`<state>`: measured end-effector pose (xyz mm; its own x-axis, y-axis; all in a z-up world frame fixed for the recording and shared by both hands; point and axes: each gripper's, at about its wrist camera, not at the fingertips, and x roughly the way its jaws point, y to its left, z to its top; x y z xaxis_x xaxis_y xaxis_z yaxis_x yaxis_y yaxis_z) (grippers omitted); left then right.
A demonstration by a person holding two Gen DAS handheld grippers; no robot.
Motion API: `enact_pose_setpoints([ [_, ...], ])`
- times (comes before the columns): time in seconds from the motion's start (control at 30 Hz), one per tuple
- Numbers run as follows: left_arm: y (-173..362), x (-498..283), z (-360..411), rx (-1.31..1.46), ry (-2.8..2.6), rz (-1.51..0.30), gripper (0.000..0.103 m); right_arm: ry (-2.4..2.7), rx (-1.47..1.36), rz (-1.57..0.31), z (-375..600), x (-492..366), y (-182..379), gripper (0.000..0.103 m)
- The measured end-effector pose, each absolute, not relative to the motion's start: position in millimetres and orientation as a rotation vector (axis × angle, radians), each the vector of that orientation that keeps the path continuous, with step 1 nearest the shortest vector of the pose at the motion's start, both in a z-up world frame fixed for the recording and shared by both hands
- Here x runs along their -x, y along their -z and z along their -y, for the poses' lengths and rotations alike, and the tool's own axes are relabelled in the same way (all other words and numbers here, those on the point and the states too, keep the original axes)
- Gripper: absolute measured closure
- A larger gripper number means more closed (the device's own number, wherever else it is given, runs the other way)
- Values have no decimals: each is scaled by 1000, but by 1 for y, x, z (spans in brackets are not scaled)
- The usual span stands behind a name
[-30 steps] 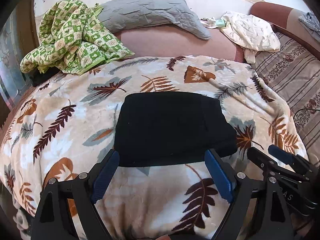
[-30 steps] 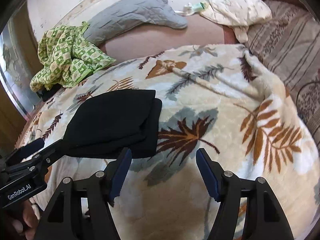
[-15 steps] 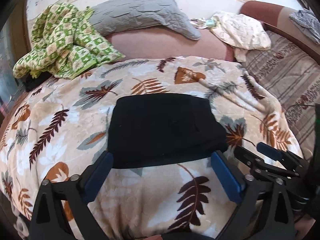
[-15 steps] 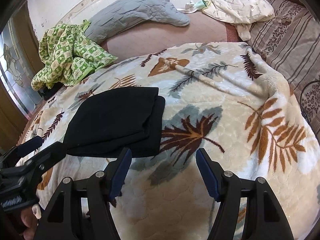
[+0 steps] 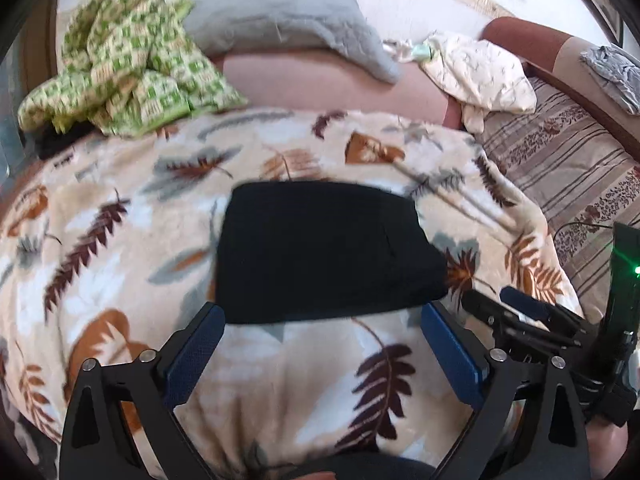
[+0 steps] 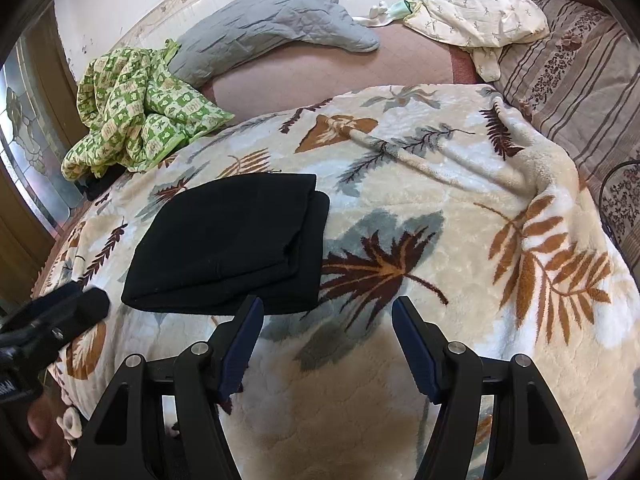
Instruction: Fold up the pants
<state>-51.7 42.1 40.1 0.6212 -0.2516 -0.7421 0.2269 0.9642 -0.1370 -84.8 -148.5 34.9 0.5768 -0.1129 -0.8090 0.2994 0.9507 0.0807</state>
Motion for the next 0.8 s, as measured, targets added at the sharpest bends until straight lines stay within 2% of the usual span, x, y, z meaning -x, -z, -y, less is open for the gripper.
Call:
enact_pose_setpoints([
  [0.17, -27, 46, -31, -42, 214, -905, 15, 239, -210, -932, 146, 84, -33, 35],
  [0.8, -28, 42, -16, -59, 208, -928, 9, 231, -199, -941, 142, 82, -29, 35],
])
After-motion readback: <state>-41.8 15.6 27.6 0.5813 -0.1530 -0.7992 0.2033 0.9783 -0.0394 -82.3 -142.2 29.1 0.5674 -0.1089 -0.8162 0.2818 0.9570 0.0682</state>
